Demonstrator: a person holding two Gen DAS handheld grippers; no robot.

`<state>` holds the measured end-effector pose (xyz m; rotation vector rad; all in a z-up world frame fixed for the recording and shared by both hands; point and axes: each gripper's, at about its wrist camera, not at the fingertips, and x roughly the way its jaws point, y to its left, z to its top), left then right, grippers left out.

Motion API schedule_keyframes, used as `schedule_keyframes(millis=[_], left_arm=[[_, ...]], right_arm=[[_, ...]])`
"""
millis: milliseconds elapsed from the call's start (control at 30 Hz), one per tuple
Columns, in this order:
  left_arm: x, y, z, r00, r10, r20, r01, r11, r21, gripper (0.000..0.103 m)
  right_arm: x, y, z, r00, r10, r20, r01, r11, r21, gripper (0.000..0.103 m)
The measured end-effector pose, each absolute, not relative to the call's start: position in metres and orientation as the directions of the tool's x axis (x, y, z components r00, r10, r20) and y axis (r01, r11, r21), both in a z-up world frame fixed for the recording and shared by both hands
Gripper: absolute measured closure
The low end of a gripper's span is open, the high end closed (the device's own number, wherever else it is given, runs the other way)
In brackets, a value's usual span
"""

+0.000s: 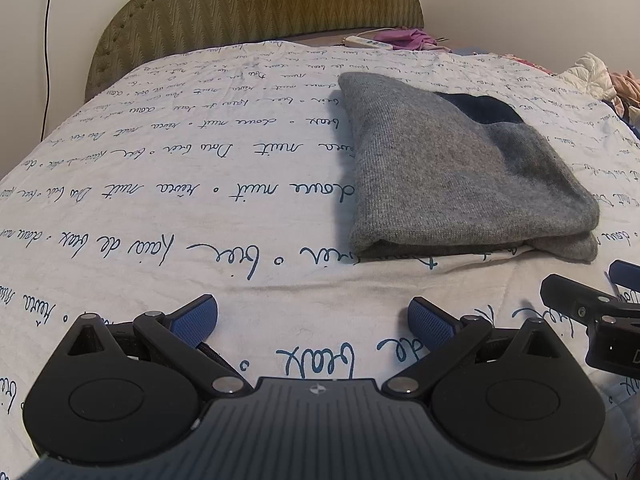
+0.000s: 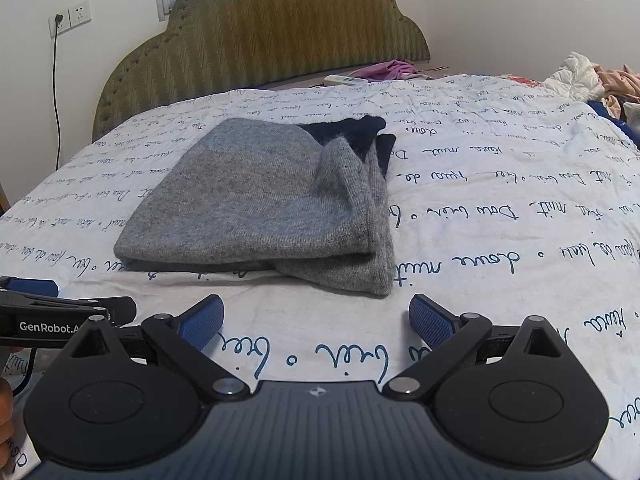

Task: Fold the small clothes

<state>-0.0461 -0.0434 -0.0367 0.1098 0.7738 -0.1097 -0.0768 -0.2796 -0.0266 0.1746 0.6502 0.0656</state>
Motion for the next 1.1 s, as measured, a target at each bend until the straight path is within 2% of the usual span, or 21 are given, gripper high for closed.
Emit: schedule_keyframes(millis=[1100], left_arm=[[-0.0494, -0.0435, -0.0352, 0.710, -0.056, -0.702, 0.141, 0.988, 0.065, 0.001]], right_arm=[[-0.0770, -0.2775, -0.0249, 0.793, 0.118, -0.597, -0.009, 0.983, 0.181, 0.003]])
